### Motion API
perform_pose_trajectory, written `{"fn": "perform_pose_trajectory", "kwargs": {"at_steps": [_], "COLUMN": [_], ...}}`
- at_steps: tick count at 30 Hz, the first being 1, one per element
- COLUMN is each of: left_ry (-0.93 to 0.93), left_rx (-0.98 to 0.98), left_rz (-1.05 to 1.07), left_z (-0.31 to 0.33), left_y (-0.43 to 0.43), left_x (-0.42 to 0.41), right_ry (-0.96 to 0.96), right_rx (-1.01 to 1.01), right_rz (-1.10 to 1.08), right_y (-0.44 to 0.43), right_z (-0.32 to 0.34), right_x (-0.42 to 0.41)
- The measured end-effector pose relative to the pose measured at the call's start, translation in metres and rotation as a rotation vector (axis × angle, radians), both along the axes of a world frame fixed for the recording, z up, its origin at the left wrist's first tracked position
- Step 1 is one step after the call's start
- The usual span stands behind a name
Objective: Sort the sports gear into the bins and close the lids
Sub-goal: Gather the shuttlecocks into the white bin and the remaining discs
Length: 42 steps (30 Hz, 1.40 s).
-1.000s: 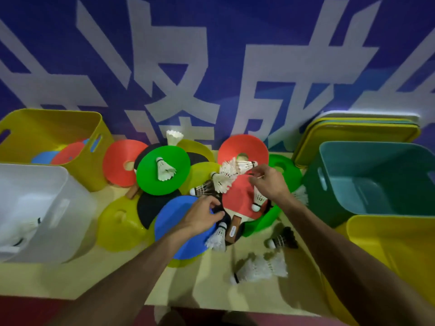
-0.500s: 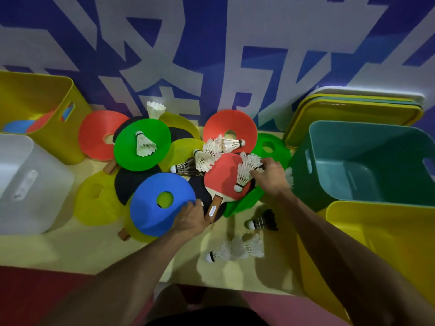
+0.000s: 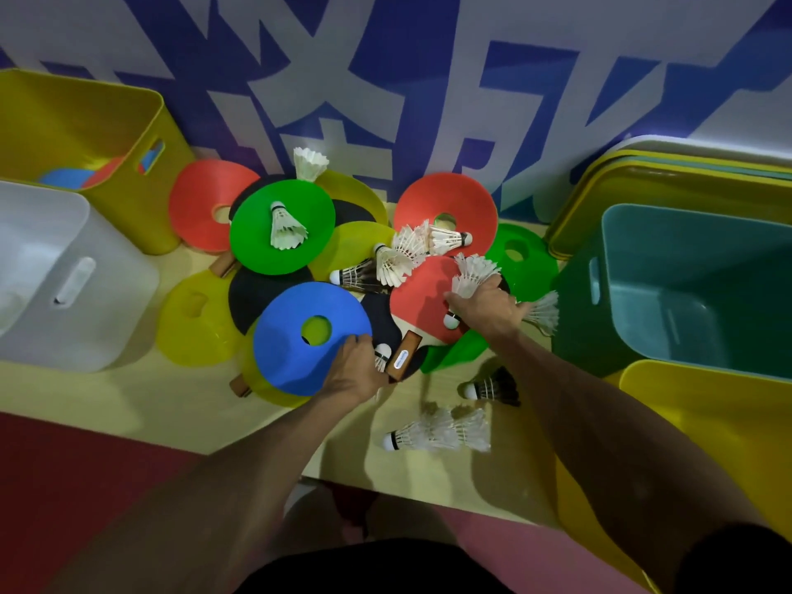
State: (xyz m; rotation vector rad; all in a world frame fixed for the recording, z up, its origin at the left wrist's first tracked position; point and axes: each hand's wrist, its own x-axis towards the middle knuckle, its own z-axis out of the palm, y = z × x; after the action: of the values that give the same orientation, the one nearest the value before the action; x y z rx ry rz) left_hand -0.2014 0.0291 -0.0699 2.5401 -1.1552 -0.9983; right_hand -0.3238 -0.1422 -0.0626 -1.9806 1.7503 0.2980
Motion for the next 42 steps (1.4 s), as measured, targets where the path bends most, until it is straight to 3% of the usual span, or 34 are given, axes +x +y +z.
{"fn": "perform_pose_trajectory", "kwargs": {"at_steps": [10, 16, 21, 28, 36, 42], "left_ry": [0.255, 0.45, 0.556, 0.601, 0.609, 0.502], "left_rx": [-0.232, -0.383, -0.527, -0.619, -0.696, -0.801], "left_rz": [0.212, 0.371, 0.466, 0.498, 0.589, 0.609], "left_z": [0.048, 0.086, 0.114, 0.13, 0.149, 0.175], "left_y": [-0.022, -0.044, -0.062, -0.064, -0.05, -0.008], "left_x": [0.02, 0.03, 0.037, 0.051, 0.107, 0.189], "right_ry": [-0.114, -0.383, -0.42, -0.456, -0.673, -0.884], "right_rx": [-0.031, 0.015, 0.004, -0.28, -0.269, -0.126], "right_rz": [-0.153, -0.28, -0.206, -0.06, 0.112, 0.162], "right_y": [-0.002, -0.012, -0.015, -0.018, 0.0, 0.035], "right_z": [0.023, 0.062, 0.092, 0.115, 0.138, 0.153], "right_x": [0.01, 0.011, 0.007, 0.006, 0.062, 0.17]}}
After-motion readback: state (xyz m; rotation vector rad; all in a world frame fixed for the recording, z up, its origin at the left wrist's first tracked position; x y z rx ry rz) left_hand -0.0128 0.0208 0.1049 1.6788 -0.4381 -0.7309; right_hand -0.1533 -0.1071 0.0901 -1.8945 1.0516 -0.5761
